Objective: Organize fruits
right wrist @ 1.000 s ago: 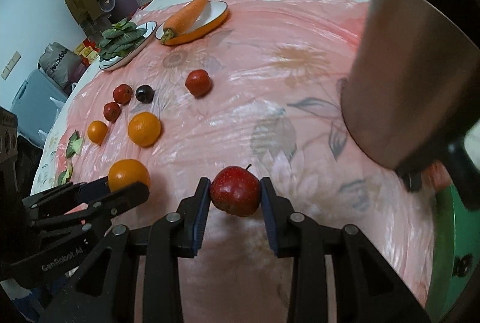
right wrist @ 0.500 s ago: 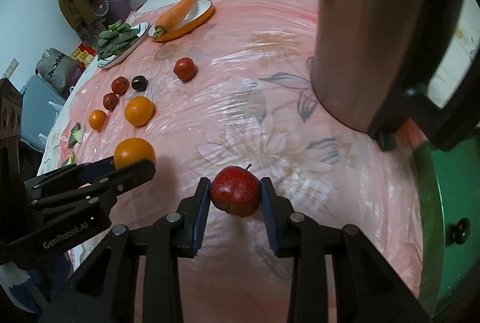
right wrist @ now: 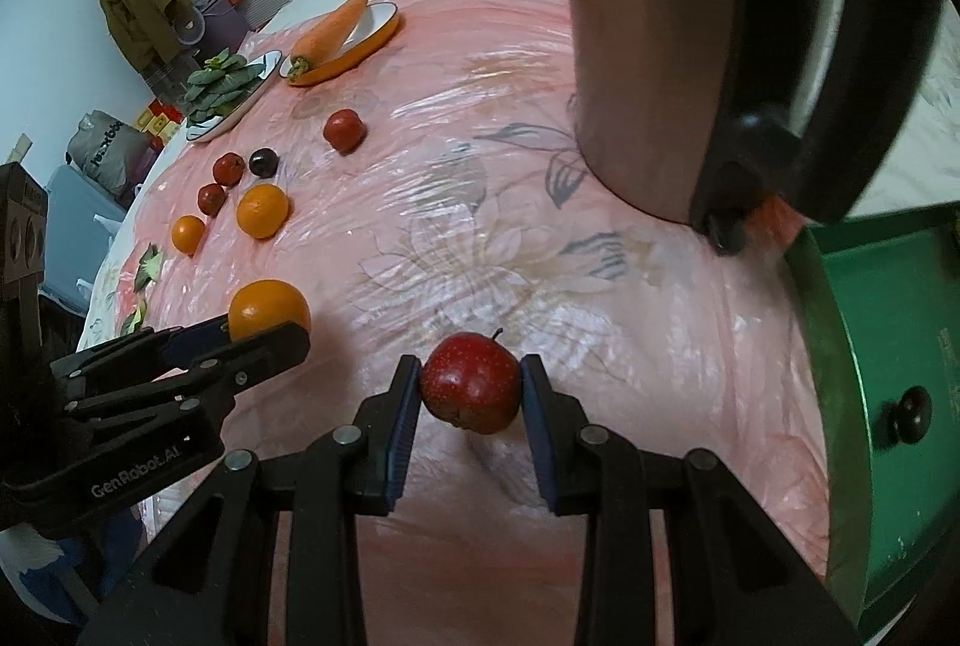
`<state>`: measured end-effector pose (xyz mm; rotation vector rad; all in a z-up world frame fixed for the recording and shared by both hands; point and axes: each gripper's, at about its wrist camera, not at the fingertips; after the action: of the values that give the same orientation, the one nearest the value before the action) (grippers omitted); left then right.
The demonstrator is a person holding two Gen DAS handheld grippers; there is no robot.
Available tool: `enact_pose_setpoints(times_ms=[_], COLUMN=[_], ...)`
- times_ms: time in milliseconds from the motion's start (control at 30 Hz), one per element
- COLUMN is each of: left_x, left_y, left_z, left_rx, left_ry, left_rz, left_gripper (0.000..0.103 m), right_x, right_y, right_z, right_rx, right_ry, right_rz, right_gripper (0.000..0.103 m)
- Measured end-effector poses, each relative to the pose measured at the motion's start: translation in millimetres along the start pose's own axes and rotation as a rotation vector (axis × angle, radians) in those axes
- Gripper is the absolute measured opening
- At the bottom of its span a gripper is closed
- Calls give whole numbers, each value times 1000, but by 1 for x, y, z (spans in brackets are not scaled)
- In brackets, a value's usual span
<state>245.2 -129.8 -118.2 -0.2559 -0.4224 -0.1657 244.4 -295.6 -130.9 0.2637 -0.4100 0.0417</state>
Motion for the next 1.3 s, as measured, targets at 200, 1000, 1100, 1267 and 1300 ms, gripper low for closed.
enact_pose_setpoints(times_ms=[200, 1000, 1100, 1267, 1300], left_x=[-2, -14, -16, -19, -20], left_y=[-17, -91, -99, -116, -119], left_z=[0, -10, -11, -14, -14], left_rx=[-7, -67, -77, -99, -103], left_ry=[14, 80, 84, 88, 87], left_rz=[-32, -182, -198, -232, -240], left_gripper=[35, 35, 35, 35, 35], right_x=[-6, -30, -33, -37, -37], right_y=[-13, -87, -98, -125, -130], right_z=[11, 60, 66, 78, 81], right_rx=[-10, -96, -113, -161, -171], right_ry=[-8, -46, -53, -69, -72], right_rz=[-32, -149, -170, -214, -223], right_gripper=[28, 28, 28, 28, 28])
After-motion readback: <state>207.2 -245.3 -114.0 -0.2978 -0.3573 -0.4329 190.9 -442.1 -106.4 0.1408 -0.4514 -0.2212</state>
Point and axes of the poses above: each gripper's, at about its wrist camera, not at the fingertips, and z roughly against the way its jaws point, y to its left, x to its top
